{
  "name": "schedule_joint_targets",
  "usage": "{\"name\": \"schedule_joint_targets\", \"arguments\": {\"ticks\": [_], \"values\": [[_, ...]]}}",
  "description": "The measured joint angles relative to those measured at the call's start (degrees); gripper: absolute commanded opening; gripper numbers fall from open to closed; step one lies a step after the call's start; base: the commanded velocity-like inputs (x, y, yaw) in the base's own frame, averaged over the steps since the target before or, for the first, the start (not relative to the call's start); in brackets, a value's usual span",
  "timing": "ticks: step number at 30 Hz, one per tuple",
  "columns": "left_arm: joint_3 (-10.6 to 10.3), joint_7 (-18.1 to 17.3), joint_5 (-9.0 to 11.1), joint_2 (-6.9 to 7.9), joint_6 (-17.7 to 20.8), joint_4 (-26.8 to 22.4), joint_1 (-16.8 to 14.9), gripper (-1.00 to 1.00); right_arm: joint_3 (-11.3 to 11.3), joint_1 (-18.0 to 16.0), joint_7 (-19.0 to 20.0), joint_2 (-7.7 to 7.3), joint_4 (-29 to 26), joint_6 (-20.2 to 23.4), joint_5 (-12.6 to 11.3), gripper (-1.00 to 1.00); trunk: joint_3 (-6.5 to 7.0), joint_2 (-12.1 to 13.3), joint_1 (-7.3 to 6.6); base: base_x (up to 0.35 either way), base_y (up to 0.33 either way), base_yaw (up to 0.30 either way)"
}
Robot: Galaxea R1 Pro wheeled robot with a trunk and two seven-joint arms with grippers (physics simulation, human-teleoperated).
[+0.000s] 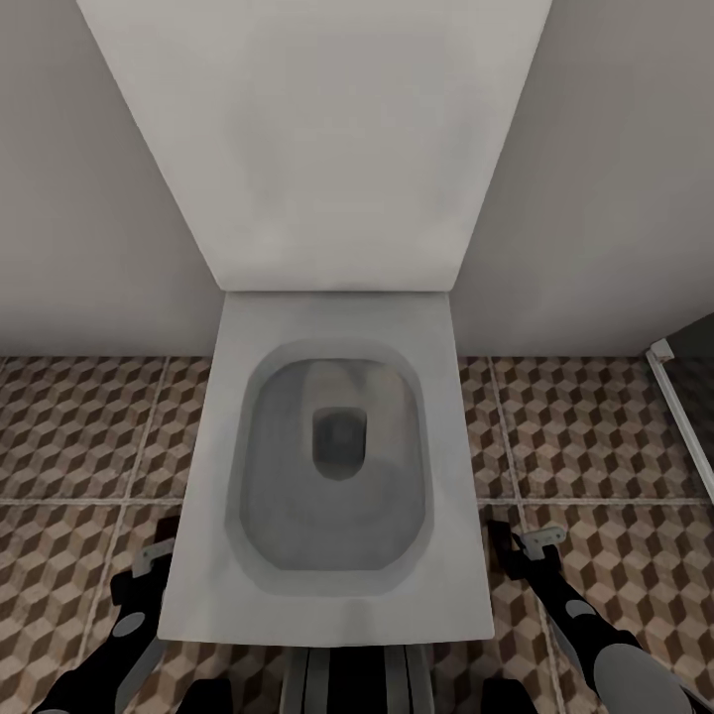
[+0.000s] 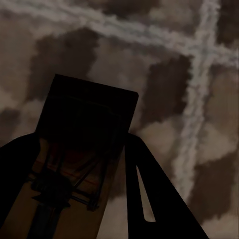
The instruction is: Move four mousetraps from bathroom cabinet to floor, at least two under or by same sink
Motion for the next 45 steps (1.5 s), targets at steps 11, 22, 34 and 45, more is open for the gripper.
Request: {"name": "schedule_joint_targets", "arguments": {"ticks": [11,22,34,45], "values": [[0.5,0.4,-0.1,0.32,-0.1,-0.1,0.0,-1.00,-0.4,0.0,0.0,0.04,-2.3,0.0,-1.4,-1.00,0.00,0.0,0.01,0.000,0.000,0.000],[0.6,0.5,-0.2,0.34,-0.1,-0.1,0.0,-1.00,-0.4,0.0,2.0,0.12,-5.1,0.3,-3.8,-1.00,0.00,0.0,0.01,0.000,0.000,0.000],[1.2,0.6,-0.1,0.29,0.0,-0.1,0.0,-1.00,-0.2,0.0,2.1,0.12,-5.0,0.4,-3.8,-1.00,0.00,0.0,0.01,0.000,0.000,0.000],[2.6,0.8,-0.1,0.23,0.0,-0.2,0.0,-1.00,-0.2,0.0,2.0,0.17,-5.0,0.5,-3.8,-1.00,0.00,0.0,0.01,0.000,0.000,0.000]]}}
